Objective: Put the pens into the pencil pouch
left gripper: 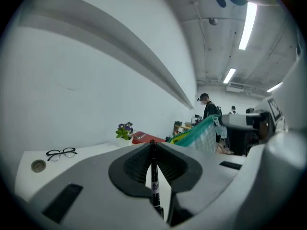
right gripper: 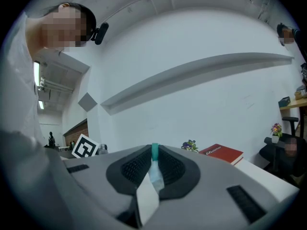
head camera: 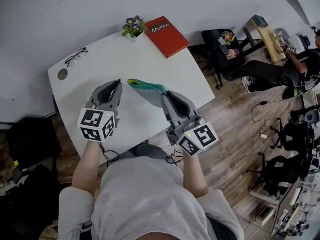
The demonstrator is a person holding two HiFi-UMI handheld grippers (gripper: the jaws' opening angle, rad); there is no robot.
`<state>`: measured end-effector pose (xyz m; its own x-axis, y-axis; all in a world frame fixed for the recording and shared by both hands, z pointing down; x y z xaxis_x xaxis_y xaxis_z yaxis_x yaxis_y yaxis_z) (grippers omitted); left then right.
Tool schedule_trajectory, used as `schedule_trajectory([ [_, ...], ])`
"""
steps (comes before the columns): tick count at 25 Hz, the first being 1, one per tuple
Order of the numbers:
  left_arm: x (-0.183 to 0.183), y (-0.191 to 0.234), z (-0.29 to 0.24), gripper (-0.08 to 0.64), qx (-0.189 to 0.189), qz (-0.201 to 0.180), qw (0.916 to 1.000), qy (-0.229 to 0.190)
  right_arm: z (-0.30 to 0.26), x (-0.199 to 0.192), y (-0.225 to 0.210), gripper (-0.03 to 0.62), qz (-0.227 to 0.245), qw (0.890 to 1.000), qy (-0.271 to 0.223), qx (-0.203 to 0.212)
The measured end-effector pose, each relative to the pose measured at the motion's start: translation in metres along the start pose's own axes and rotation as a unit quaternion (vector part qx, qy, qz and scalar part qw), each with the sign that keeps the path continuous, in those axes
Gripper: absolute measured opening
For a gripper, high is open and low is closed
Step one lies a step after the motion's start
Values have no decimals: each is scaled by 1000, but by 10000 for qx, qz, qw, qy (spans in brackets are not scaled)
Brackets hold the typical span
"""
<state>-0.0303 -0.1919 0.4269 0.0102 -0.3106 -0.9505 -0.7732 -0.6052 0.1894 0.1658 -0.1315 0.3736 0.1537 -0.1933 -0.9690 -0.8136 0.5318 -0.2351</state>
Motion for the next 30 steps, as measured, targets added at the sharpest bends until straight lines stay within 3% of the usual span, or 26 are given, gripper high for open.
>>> schedule_trajectory([
  [5,44,11,33,54,187,468,9925,-1116,-11,1,7,60,-20,9996,-3,297],
  [14,111,8,75,54,180,623,9581,-2792,-24,2,21,60,-60,9972,-32,744],
  [24,129,4,83,54,330,631,9330,-3527,-29,7,42,60,-110,9935,-141,1128],
  [30,129,3,79,54,330,746,9274,-3652,-30,12,48,60,-108,9923,-205,1216],
])
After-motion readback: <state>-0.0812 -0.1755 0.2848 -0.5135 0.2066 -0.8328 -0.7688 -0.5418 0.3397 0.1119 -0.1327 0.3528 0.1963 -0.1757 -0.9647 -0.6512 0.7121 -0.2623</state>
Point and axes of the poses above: the fingertips, and each gripper's own axes: z backward along the fingers, y to its left, x out of its top, the point moved 5 cm from there along z, backward along the fingers, and after that the axes turned 4 degrees about -x, right-handed, at the moved point
